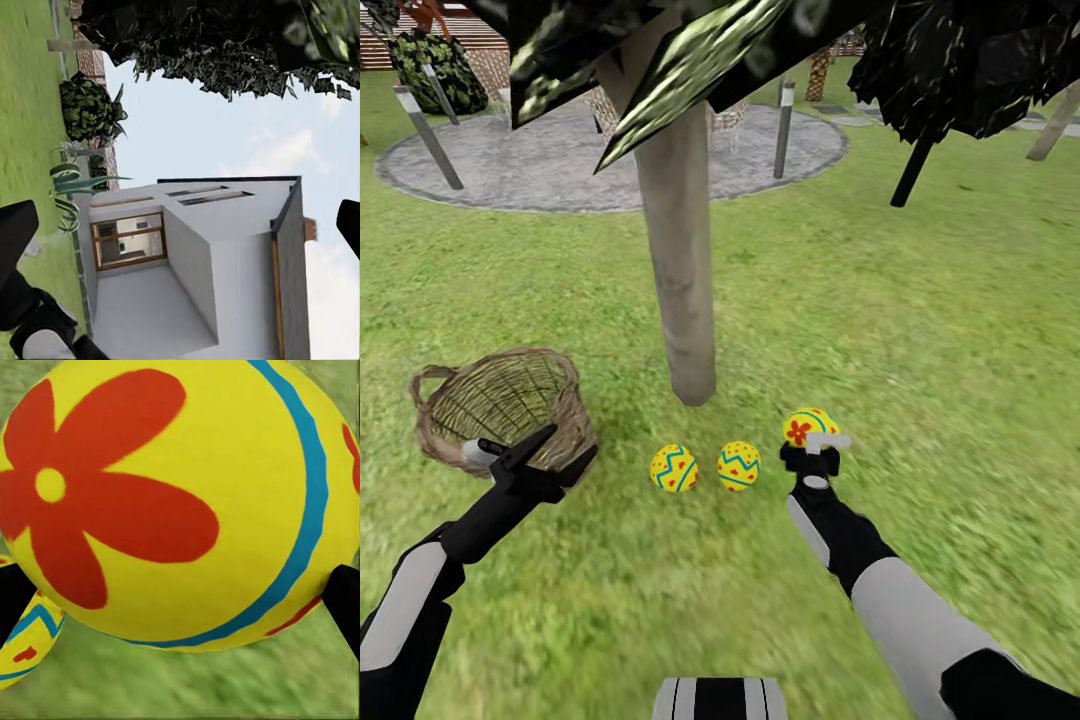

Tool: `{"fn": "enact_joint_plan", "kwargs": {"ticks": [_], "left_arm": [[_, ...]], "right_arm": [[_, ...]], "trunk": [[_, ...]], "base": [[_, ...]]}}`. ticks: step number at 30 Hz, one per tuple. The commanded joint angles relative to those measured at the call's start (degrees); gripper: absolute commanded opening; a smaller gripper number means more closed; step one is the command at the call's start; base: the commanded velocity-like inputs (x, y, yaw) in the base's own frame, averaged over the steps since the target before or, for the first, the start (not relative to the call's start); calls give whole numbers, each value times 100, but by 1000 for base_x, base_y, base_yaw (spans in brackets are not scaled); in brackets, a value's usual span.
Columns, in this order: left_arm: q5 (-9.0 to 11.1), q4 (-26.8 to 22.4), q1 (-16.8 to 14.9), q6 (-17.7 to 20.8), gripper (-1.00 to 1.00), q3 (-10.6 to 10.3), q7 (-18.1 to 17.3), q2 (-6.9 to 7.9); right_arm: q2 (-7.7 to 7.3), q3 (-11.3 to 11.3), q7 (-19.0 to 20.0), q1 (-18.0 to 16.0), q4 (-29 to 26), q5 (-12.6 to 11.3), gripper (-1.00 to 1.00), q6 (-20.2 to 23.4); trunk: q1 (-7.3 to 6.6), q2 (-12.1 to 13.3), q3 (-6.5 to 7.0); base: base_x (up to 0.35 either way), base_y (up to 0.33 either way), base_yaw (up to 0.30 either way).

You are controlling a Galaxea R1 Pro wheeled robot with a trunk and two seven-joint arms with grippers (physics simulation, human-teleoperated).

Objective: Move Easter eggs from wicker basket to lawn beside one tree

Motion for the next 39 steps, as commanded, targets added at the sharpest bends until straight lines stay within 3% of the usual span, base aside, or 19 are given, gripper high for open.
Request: {"fn": "enact_joint_plan", "kwargs": {"ticks": [1, 4, 8, 10, 13, 14, 16, 18, 21, 32, 35, 39], "left_arm": [[-9, 0, -3, 22, 100, -3, -20, -1], [-2, -9, -3, 22, 100, -174, -28, 5], [-4, -18, -3, 15, 100, -214, -25, 6], [-8, -17, -3, 14, 100, -216, -19, 7], [-13, -10, -3, 13, 100, -221, -6, 0], [-16, -6, -3, 13, 100, -223, -5, -1], [-17, -7, -3, 13, 100, -224, 2, -6], [-17, -8, -3, 13, 100, -225, -3, -3], [-17, -9, -3, 13, 100, -225, -4, -2], [-22, 0, -3, 13, 100, -231, 7, -2], [-18, 0, -3, 6, 100, -516, 5, 6], [-18, -27, -3, 4, 100, -549, 6, 5]], "right_arm": [[10, 27, -37, -219, 433, -19, -100, 31], [28, 26, -11, -471, 975, -35, -100, 21], [33, 32, 194, -512, 1015, -5, -100, 33], [108, 39, 258, -540, 985, 32, -100, 59], [199, 38, 270, -676, 1037, 380, -100, 172], [272, 36, 271, -767, 1081, 527, -100, 408], [339, 35, 302, -1009, 1399, 614, -100, 690], [400, 24, 619, -1398, 2007, 612, -100, 751], [384, -14, 905, -1710, 2601, 602, -100, 740], [385, -45, 931, -1728, 2677, 601, -100, 189], [390, -40, 930, -1730, 2636, 633, -100, 187], [390, -34, 930, -1730, 2608, 637, -100, 189]], "trunk": [[-1, -2, -4], [-1, -2, -4], [65, -122, -58], [109, -202, -94], [175, -322, -148], [197, -363, -166], [241, -443, -202], [265, -483, -242], [273, -487, -308], [301, -502, -552], [301, -502, -552], [301, -502, -552]], "base": [[21, -33, 1], [6, -10, 0], [0, 0, 0], [0, 0, 0], [0, 0, 0], [0, 0, 0], [0, 0, 0], [0, 0, 0], [0, 0, 0], [0, 0, 0], [0, 0, 0], [0, -186, 0]]}}
